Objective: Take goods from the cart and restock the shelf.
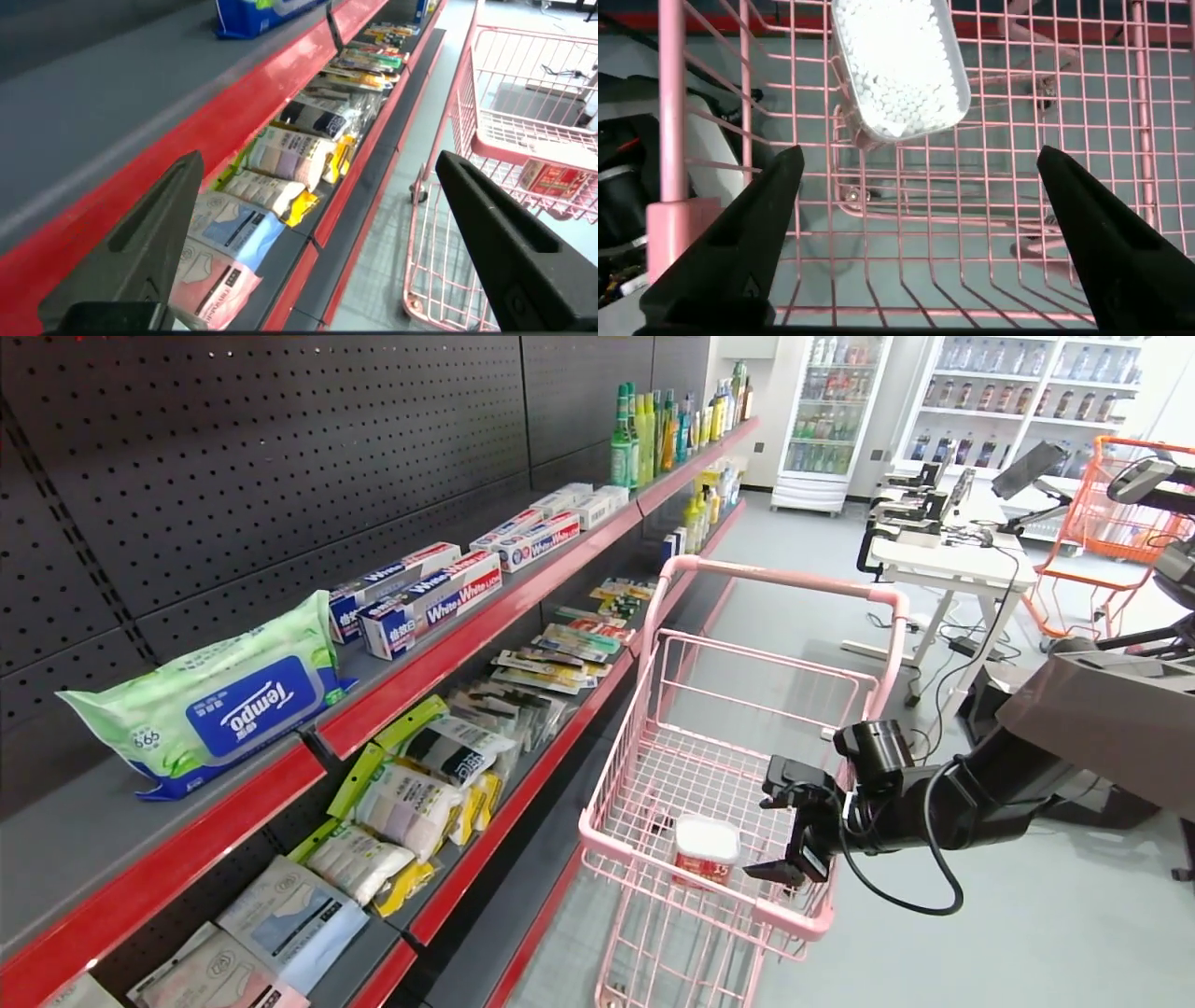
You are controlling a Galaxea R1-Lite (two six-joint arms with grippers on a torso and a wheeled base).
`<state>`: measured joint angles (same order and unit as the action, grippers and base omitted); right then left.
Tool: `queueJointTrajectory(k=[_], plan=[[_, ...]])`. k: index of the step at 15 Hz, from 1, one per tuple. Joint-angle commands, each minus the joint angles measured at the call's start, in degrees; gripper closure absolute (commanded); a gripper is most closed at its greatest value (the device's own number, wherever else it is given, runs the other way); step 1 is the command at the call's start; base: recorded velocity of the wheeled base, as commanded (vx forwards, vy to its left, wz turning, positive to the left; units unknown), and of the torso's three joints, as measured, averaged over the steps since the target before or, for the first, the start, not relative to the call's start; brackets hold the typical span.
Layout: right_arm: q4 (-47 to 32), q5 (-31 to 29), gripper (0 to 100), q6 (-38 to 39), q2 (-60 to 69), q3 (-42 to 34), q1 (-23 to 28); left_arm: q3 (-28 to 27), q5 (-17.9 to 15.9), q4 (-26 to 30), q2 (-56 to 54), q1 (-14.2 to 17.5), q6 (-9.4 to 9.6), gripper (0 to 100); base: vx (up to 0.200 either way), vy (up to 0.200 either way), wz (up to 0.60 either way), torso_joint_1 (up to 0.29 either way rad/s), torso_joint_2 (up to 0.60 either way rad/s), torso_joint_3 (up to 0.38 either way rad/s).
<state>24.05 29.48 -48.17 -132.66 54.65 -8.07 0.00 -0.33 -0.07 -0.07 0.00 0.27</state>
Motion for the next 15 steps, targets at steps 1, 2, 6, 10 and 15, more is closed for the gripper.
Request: queueJointTrajectory(k=[1, 2, 6, 10, 15], plan=[[0.03, 1.2, 0, 0.35, 0.12, 0.11, 0.42, 0.0, -0.02, -0.01, 0.07, 0.0, 0.0, 0, 0.0, 0.0, 0.0, -0.222, 0.52, 0.29], [0.03, 2.52, 0, 0.44, 0.21, 0.19, 0.51, 0.0, -0.02, -0.01, 0.07, 0.0, 0.0, 0, 0.0, 0.0, 0.0, -0.237, 0.54, 0.305], [0.03, 3.92, 0, 0.44, 0.12, 0.63, 1.21, 0.0, -0.02, -0.01, 0.07, 0.0, 0.0, 0, 0.0, 0.0, 0.0, -0.079, 0.18, 0.104], [0.03, 5.94, 0, 0.53, -1.11, 3.18, 1.04, 0.0, -0.02, -0.01, 0.07, 0.0, 0.0, 0, 0.0, 0.0, 0.0, 0.0, 0.0, 0.0], [-0.06, 9.02, 0, 3.17, -5.33, 6.52, -0.1, 0.0, -0.02, -0.01, 0.07, 0.0, 0.0, 0, 0.0, 0.0, 0.0, 0.0, 0.0, 0.0]])
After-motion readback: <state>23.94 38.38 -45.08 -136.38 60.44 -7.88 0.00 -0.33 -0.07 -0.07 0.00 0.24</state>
